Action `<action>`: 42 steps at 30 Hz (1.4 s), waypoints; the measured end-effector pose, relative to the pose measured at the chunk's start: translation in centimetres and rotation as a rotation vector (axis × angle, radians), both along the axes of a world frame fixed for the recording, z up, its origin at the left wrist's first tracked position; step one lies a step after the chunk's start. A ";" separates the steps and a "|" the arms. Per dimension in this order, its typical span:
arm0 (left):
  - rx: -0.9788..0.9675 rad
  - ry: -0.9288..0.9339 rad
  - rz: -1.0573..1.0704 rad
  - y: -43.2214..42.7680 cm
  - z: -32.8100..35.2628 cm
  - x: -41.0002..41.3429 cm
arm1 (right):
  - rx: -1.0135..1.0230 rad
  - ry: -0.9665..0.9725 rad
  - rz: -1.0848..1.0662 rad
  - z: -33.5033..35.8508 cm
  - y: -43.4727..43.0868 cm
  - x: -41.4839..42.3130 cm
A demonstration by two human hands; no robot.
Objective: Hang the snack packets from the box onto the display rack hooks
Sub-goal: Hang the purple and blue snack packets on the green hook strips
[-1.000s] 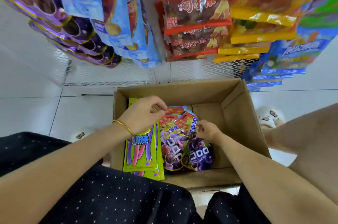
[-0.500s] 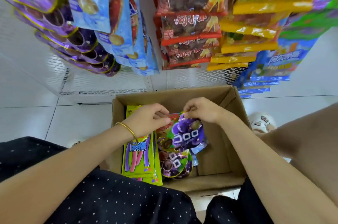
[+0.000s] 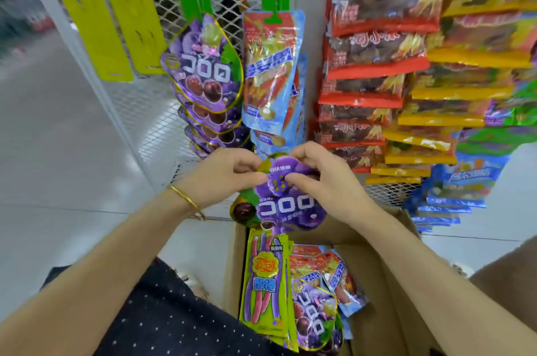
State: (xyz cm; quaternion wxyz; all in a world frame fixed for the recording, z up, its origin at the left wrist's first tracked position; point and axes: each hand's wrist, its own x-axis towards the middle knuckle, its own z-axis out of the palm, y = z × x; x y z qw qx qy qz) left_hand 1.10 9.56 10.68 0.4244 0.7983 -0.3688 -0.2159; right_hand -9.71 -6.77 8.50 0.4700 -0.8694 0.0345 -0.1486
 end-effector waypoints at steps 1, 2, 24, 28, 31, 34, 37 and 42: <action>-0.015 -0.002 0.024 1.0 1.7 0.6 | -0.025 -0.052 -0.015 1.2 0.7 0.3; -0.062 -0.006 0.070 1.8 3.3 1.3 | -0.050 -0.101 -0.034 2.6 1.3 0.7; -0.545 -0.345 0.552 -2.5 17.5 14.2 | -0.302 -0.454 -0.157 18.3 3.2 17.6; -0.576 -0.271 0.505 -2.5 17.7 14.2 | -0.327 -0.447 -0.179 18.7 3.2 17.9; -0.587 -0.246 0.495 -2.5 17.7 14.0 | -0.339 -0.445 -0.185 18.7 3.4 17.9; -0.602 -0.233 0.490 -2.5 17.7 13.6 | -0.348 -0.428 -0.183 18.5 3.6 17.8; -0.602 -0.239 0.487 -2.5 17.7 13.4 | -0.341 -0.409 -0.183 18.0 3.7 17.6; -0.601 -0.252 0.531 -2.6 17.3 13.8 | -0.319 -0.402 -0.170 16.4 4.1 17.4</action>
